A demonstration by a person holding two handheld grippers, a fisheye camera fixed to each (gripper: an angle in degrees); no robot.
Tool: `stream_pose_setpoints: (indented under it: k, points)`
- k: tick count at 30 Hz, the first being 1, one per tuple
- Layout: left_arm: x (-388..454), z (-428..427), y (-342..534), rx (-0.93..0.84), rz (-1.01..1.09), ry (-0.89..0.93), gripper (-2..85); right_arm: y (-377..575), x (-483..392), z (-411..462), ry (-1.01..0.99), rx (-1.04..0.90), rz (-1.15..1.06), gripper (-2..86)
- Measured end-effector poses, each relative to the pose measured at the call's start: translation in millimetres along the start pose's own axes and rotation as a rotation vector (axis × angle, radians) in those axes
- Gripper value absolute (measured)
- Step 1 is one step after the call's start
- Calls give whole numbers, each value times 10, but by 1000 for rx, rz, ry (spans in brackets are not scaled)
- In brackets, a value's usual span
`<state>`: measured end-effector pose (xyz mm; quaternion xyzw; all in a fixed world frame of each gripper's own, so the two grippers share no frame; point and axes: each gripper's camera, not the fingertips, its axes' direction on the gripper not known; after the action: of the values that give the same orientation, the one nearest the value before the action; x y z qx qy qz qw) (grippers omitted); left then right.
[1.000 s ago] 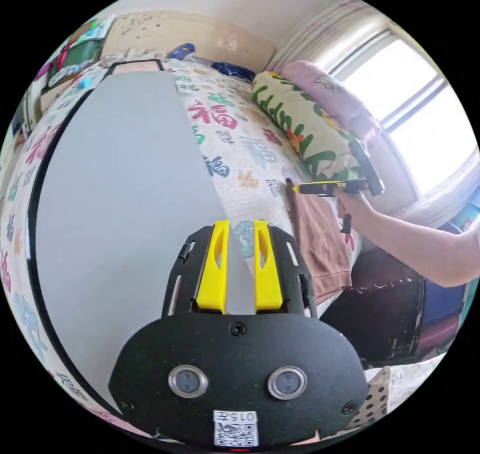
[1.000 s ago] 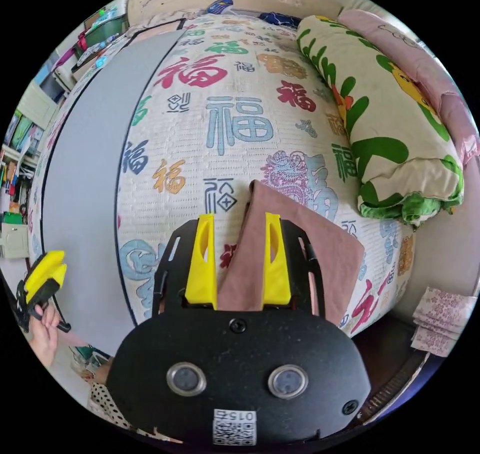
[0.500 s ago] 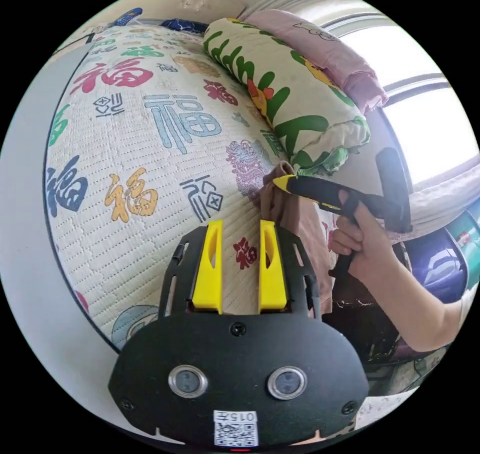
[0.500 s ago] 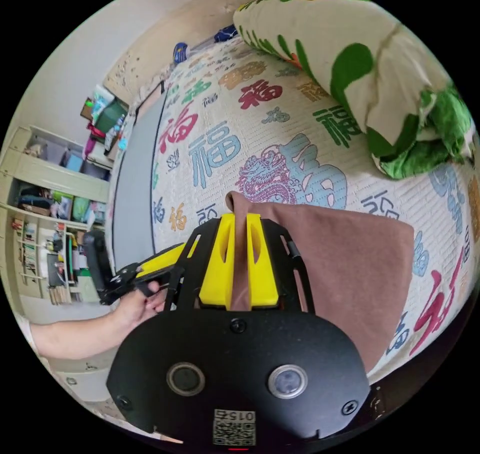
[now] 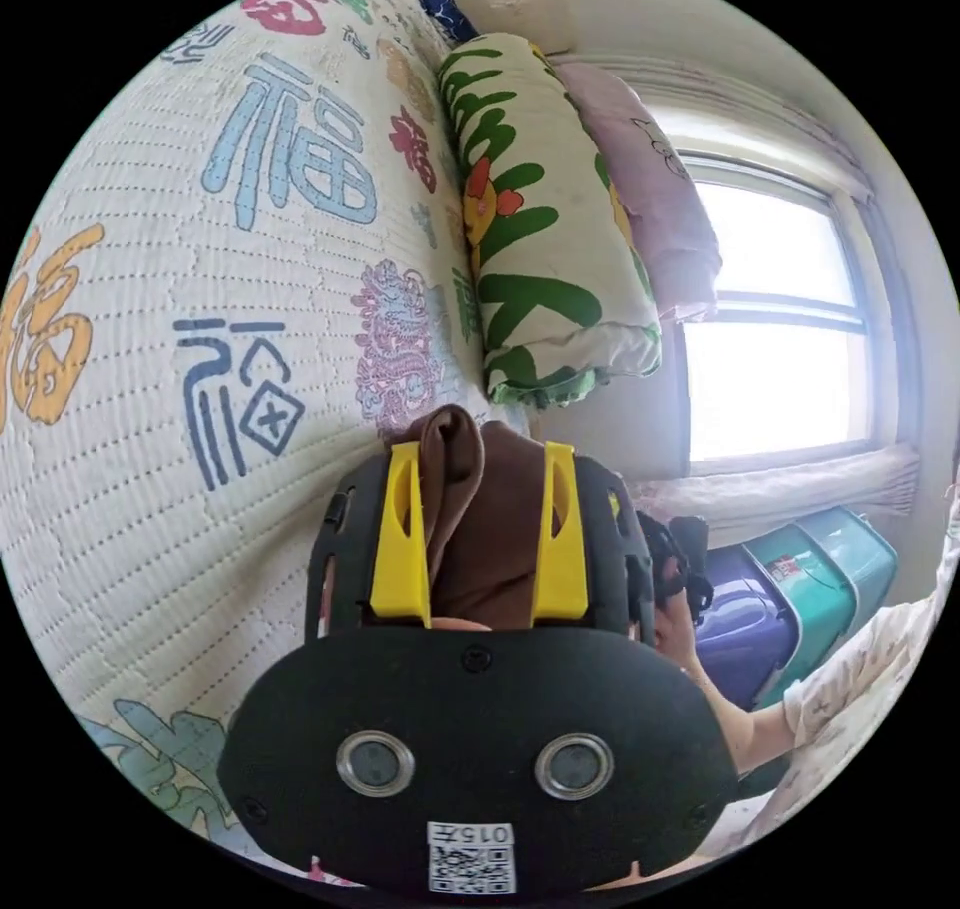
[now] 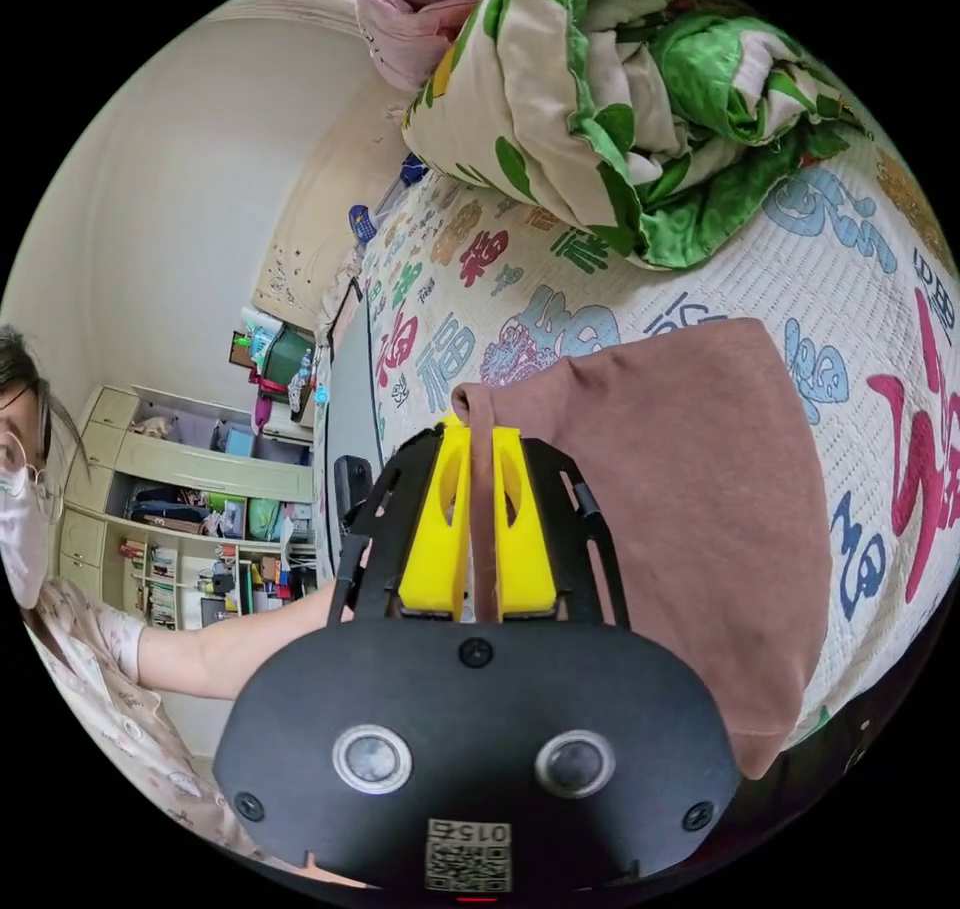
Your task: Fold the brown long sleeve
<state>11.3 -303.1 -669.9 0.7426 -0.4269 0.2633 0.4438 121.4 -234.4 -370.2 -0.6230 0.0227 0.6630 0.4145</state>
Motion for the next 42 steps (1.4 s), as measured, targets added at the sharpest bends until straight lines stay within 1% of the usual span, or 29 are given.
stream_pose_setpoints:
  k: [1,3,6,8,10,11,13,14,15,16,17,19,20,22,23,25,28,31,34,36,38,40,41,42]
  points:
    - [24,12,25,-21,-15,-114,92,177,-202,-148,2,24,-36,40]
    - [69,-75,51,-28,-22,-216,46,414,-545,-354,21,34,-95,37]
    - [323,-429,227,21,77,-242,28,845,-1163,-802,31,72,-215,32]
    - [478,-823,465,114,112,-257,22,1122,-1478,-1164,-3,118,-278,29]
    - [584,-1614,875,324,65,-238,18,1508,-1795,-1646,-78,184,-332,26]
    - [627,-1836,988,377,70,-245,17,1604,-1861,-1748,-95,196,-341,25]
    - [819,-2748,1472,555,139,-298,16,2000,-2119,-2027,-175,228,-381,22]
    - [861,-2977,1601,595,160,-310,16,2100,-2184,-2059,-196,231,-392,21]
    - [938,-3428,1857,662,204,-335,15,2302,-2316,-2081,-234,234,-415,20]
    - [1014,-3864,2113,713,247,-368,16,2505,-2443,-2050,-268,230,-437,19]
    - [1050,-4077,2245,738,266,-385,16,2604,-2501,-2020,-289,228,-444,19]
    - [1193,-4891,2788,826,353,-431,17,2992,-2714,-1831,-387,212,-444,19]
    - [1232,-5084,2925,843,372,-446,17,3090,-2771,-1778,-404,207,-443,19]
    - [1384,-5788,3473,893,438,-507,19,3512,-3030,-1556,-439,190,-458,19]
    - [1411,-5952,3610,902,446,-518,19,3623,-3092,-1498,-444,185,-461,19]
    - [1473,-6555,4150,920,454,-543,20,4060,-3272,-1260,-477,154,-454,19]
    - [1479,-7126,4755,891,435,-553,21,4577,-3378,-1004,-474,105,-427,19]
    - [1430,-7525,5254,834,377,-577,22,5015,-3399,-825,-417,60,-422,17]
    - [1293,-7828,5658,819,294,-541,24,5264,-3252,-656,-376,32,-380,15]
    - [1130,-7935,5814,828,228,-517,24,5271,-3075,-522,-351,25,-333,14]
    - [882,-7960,5858,829,138,-494,24,5158,-2875,-312,-310,15,-306,13]
    - [464,-7840,5759,825,70,-483,24,4806,-2565,190,-218,-20,-291,13]
    - [336,-7791,5703,820,50,-487,24,4686,-2472,359,-202,-31,-289,13]
    - [47,-7679,5553,804,12,-488,24,4412,-2257,758,-169,-50,-277,14]
